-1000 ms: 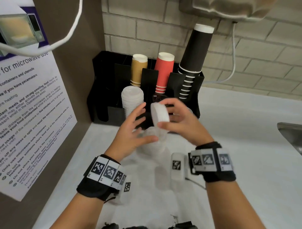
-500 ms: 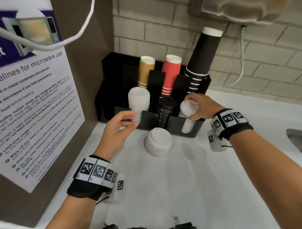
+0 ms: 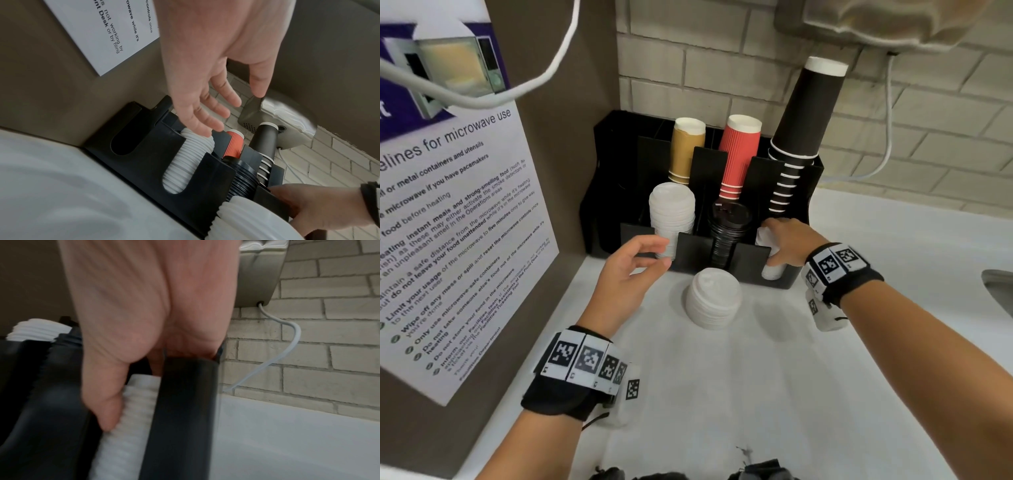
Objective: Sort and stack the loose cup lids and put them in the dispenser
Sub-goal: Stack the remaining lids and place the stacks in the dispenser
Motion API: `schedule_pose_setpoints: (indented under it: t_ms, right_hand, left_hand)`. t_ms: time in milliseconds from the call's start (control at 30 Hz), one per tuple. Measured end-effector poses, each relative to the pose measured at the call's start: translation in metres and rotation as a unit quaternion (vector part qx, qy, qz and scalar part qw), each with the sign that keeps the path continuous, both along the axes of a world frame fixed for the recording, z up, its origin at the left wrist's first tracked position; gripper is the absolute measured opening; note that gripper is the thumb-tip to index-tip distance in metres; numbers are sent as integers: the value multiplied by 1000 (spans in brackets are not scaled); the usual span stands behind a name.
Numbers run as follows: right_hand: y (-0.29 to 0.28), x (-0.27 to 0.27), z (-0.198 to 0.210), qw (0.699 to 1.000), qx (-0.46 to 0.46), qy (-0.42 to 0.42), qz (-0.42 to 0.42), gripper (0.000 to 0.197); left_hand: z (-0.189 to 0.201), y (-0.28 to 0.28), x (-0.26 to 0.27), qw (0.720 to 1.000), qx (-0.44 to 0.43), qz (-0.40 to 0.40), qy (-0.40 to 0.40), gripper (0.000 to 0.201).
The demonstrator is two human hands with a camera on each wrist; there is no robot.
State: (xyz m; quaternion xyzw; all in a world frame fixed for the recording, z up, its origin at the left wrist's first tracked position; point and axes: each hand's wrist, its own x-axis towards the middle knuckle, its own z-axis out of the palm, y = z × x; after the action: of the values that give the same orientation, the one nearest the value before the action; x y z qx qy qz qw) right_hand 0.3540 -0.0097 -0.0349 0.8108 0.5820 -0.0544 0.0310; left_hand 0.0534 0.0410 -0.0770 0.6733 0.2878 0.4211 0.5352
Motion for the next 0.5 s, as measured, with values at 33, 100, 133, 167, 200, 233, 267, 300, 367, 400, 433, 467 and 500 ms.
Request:
schedule_pose_setpoints:
  t_ms: [33,100,133,167,200,233,267,300,367,400,433,467,500]
  right_hand:
    - [-1,-2,-4,1000,-7,-25,4,67]
    - [-4,-4,-14,996,-43,-80,1,77]
    - [-6,-5,-19,992,-69,-107,-4,86]
    - [-8,-6,-22,987,-95,-131,-6,94]
    - [-8,-8,-22,982,-118,-147,-4,102]
    - [-8,-9,-21,979,-137,-152,-3,108]
    - [-7,-10,-17,976,-157,-149,-6,113]
    - [-6,-11,-12,975,-175,-138,-11,116]
    - [-7,-15,0,979,-180,-94,-22,116]
    - [-8,-17,6,986,-154,-65,-22,113]
    - [-11,-20,11,994,-100,-36,-13,107]
    - [-15,-25,14,1000,-22,-9,3,99]
    - [-19,-30,15,997,66,23,25,88]
  left_hand:
    - [-1,1,0,1000,-1,-2,0,27]
    - [-3,2,0,1000,-2,-5,-3,27]
    - [-3,3,0,1000,-1,-6,-4,27]
    - [-4,4,-1,1000,-1,-6,-6,26]
    - [-4,4,-1,1000,-2,-6,-7,26]
    - [-4,5,-2,1000,-2,-6,-7,26]
    - [-4,5,-2,1000,-2,-6,-7,25]
    - [-5,5,-2,1000,-2,-8,-7,25]
    - [-5,5,-2,1000,-2,-12,-8,25]
    - [-6,5,-2,1000,-2,-14,-9,25]
    - [-6,5,-2,1000,-2,-15,-10,25]
    - [-6,5,-2,1000,-1,-16,-9,25]
    - [-7,5,-2,1000,-2,-16,-8,25]
